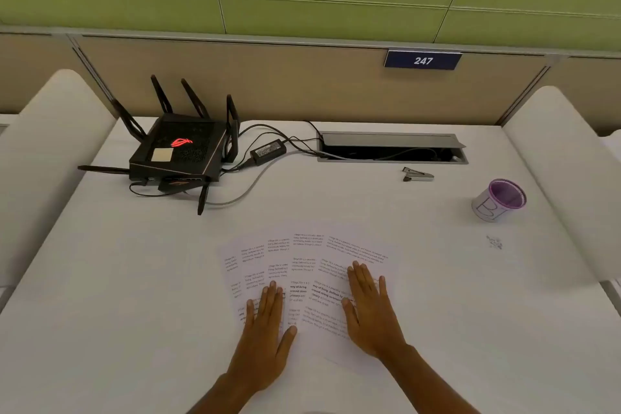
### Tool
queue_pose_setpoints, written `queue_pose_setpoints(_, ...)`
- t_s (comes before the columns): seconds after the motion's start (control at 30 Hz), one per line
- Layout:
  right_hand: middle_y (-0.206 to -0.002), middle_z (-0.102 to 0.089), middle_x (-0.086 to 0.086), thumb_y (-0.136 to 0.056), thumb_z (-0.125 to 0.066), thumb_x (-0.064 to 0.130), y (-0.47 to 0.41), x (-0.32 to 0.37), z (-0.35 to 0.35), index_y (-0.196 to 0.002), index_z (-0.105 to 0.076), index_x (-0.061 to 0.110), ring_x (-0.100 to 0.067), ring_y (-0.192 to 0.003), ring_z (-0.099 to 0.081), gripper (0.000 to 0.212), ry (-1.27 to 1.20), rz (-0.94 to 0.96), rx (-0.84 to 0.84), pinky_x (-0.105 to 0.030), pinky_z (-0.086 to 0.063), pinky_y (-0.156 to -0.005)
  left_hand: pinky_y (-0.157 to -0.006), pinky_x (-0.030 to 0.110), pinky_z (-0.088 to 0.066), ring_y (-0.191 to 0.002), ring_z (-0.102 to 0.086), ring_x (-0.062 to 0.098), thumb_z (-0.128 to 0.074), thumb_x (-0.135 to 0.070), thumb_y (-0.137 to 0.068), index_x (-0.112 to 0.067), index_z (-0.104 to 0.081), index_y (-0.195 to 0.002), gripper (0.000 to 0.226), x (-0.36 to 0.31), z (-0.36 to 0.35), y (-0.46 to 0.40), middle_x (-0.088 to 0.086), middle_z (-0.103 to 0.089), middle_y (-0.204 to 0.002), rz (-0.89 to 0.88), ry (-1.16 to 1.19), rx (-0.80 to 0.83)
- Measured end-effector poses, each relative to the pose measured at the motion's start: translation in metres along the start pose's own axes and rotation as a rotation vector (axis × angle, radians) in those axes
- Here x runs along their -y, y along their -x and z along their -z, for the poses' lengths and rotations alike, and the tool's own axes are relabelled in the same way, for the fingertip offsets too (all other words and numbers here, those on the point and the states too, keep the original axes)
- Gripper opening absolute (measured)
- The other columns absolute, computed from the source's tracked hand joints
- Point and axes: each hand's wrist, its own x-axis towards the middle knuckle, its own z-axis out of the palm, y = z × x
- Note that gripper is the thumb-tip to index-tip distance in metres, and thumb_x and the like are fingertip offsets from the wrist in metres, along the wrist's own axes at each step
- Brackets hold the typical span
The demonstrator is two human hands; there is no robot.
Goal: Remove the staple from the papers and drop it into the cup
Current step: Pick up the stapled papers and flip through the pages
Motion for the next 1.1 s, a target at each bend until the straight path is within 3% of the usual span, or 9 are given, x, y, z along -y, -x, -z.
queue_pose_setpoints(0.07,-0.162,-0.041,-0.003,-0.102,-0.058,0.023,-0.004,-0.004,0.004,-0.155,-0.045,0.015,-0.02,-0.153,-0.036,0.054,-0.126,0.044,-0.141,-0.05,-0.033,-0.124,-0.13,0.042,0.014,-0.159,0.031,0.008,-0.014,-0.082,-0.095,-0.042,0.003,-0.166,0.084,0.005,0.006,-0.003,-0.023,0.01,-0.174,-0.015,0.096,-0.04)
queue_pose_setpoints(0.13,-0.136,-0.069,-0.002,-0.092,-0.074,0.01,-0.001,-0.007,0.007,-0.132,-0.069,0.017,-0.017,-0.127,-0.063,0.041,-0.203,0.034,-0.311,-0.046,-0.054,-0.105,-0.13,0.055,-0.011,-0.166,0.003,0.028,-0.035,-0.071,-0.102,-0.043,-0.024,-0.165,0.069,0.014,0.011,-0.004,-0.02,-0.02,-0.173,-0.053,0.137,-0.137)
queue_pose_setpoints(0.23,-0.116,-0.075,0.002,-0.086,-0.081,0.014,0.006,-0.01,0.008,-0.123,-0.073,0.02,-0.017,-0.108,-0.068,0.038,-0.226,-0.063,-0.42,-0.045,-0.058,-0.088,-0.115,0.063,-0.045,-0.156,-0.036,0.04,-0.048,-0.057,-0.103,-0.029,-0.061,-0.147,0.053,0.024,0.019,-0.005,-0.012,-0.054,-0.154,-0.015,0.211,-0.405)
queue_pose_setpoints(0.33,-0.131,-0.068,-0.002,-0.083,-0.083,0.036,0.014,-0.015,0.008,-0.134,-0.066,0.019,-0.026,-0.121,-0.06,0.056,-0.111,-0.209,-0.339,-0.045,-0.052,-0.096,-0.121,0.063,-0.041,-0.141,-0.057,0.035,-0.056,-0.05,-0.099,-0.031,-0.055,-0.148,0.052,0.029,0.037,-0.01,0.001,-0.068,-0.144,0.113,0.206,-0.526)
queue_pose_setpoints(0.4,-0.151,-0.053,-0.005,-0.083,-0.075,0.057,0.018,-0.018,0.006,-0.147,-0.052,0.018,-0.029,-0.137,-0.048,0.078,-0.04,-0.288,-0.252,-0.053,-0.045,-0.106,-0.13,0.061,-0.023,-0.15,-0.046,0.033,-0.061,-0.055,-0.093,-0.023,-0.039,-0.16,0.077,0.04,0.041,-0.017,0.007,-0.05,-0.162,0.223,0.152,-0.454)
queue_pose_setpoints(0.47,-0.165,-0.034,-0.007,-0.082,-0.062,0.075,0.018,-0.023,0.0,-0.157,-0.035,0.018,-0.031,-0.15,-0.034,0.099,0.004,-0.342,-0.162,-0.057,-0.031,-0.118,-0.13,0.063,-0.003,-0.164,-0.014,0.033,-0.057,-0.069,-0.086,-0.017,-0.014,-0.168,0.106,0.051,0.039,-0.024,0.009,-0.014,-0.177,0.33,0.095,-0.341)
queue_pose_setpoints(0.67,-0.174,-0.004,-0.005,-0.077,-0.033,0.096,0.011,-0.024,-0.008,-0.165,-0.005,0.013,-0.026,-0.161,-0.003,0.124,0.036,-0.37,0.057,-0.06,-0.007,-0.128,-0.125,0.064,0.022,-0.161,0.03,0.027,-0.016,-0.107,-0.066,-0.028,0.031,-0.161,0.132,0.057,0.036,-0.036,0.0,0.035,-0.172,0.346,-0.025,-0.085)
queue_pose_setpoints(0.87,-0.174,0.003,-0.003,-0.076,-0.023,0.098,-0.003,-0.012,-0.008,-0.165,0.004,0.013,-0.024,-0.161,0.003,0.126,0.059,-0.282,0.106,-0.058,-0.002,-0.128,-0.124,0.062,0.022,-0.159,0.033,0.026,-0.02,-0.111,-0.058,-0.031,0.04,-0.155,0.14,0.044,0.035,-0.042,0.003,0.04,-0.169,0.293,-0.021,-0.067)
queue_pose_setpoints(1.1,-0.173,0.011,-0.001,-0.08,-0.03,0.094,-0.015,-0.001,-0.01,-0.164,0.009,0.015,-0.022,-0.16,0.01,0.122,0.072,-0.216,0.151,-0.058,0.002,-0.128,-0.128,0.061,0.016,-0.16,0.03,0.026,-0.017,-0.112,-0.055,-0.031,0.043,-0.153,0.14,0.028,0.031,-0.053,0.002,0.039,-0.169,0.238,-0.045,-0.039)
